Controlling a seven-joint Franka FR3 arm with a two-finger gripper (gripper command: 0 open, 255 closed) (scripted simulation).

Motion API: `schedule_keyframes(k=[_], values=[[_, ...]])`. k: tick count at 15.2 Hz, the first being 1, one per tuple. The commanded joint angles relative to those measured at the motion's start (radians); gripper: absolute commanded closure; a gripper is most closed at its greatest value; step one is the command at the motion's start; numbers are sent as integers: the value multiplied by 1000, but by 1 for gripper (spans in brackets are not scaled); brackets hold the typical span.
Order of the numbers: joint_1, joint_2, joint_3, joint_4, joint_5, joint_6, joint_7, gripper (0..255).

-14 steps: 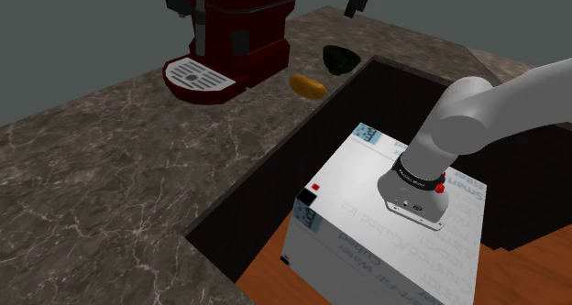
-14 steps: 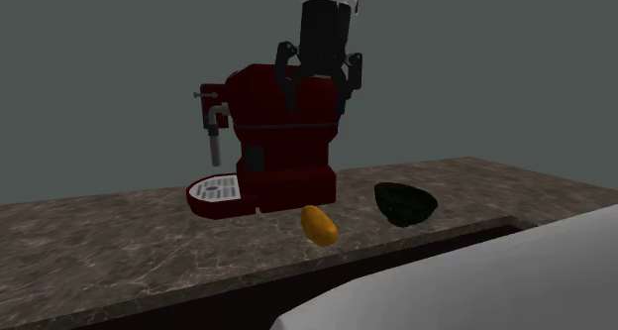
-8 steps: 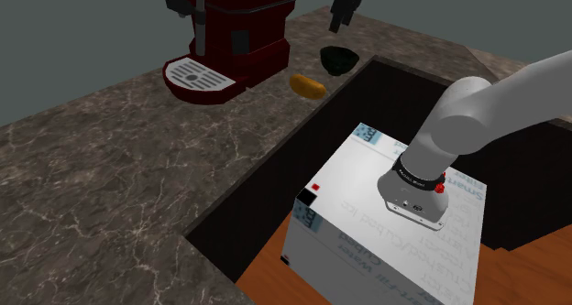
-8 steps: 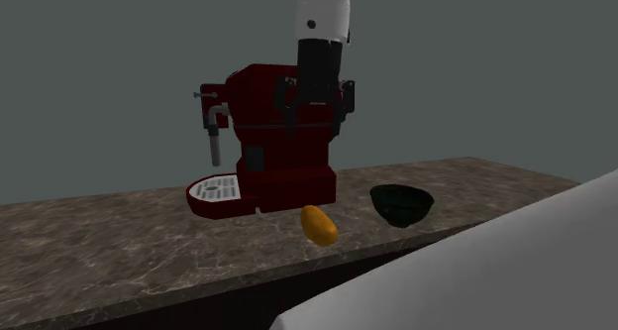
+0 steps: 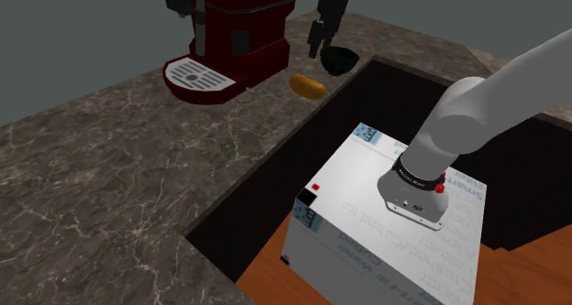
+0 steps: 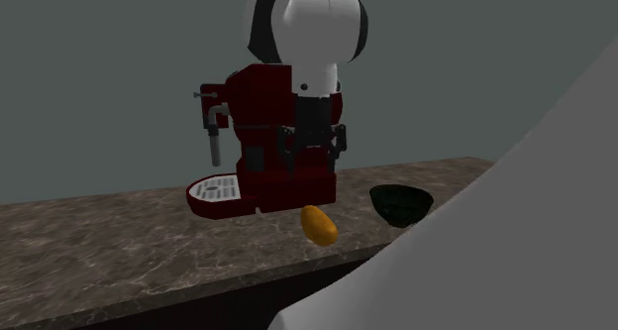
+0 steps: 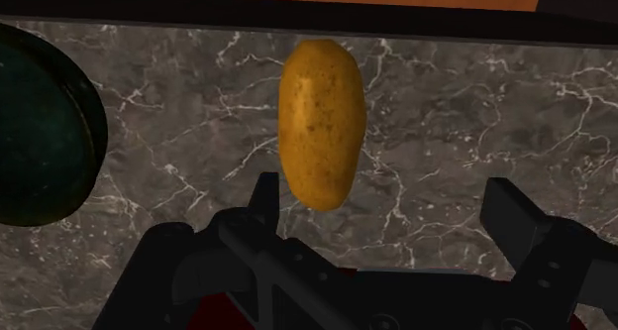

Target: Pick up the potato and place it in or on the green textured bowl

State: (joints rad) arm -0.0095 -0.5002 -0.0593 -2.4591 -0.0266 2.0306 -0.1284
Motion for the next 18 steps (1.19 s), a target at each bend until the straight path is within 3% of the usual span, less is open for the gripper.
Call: schedule_keyframes(k=[1,8,18], values=[[-5,59,2,-14,-9,70,11,0],[-24,309,2,9,-48,278,52,0],[-28,403,-2,-21,-54,401,56,0]])
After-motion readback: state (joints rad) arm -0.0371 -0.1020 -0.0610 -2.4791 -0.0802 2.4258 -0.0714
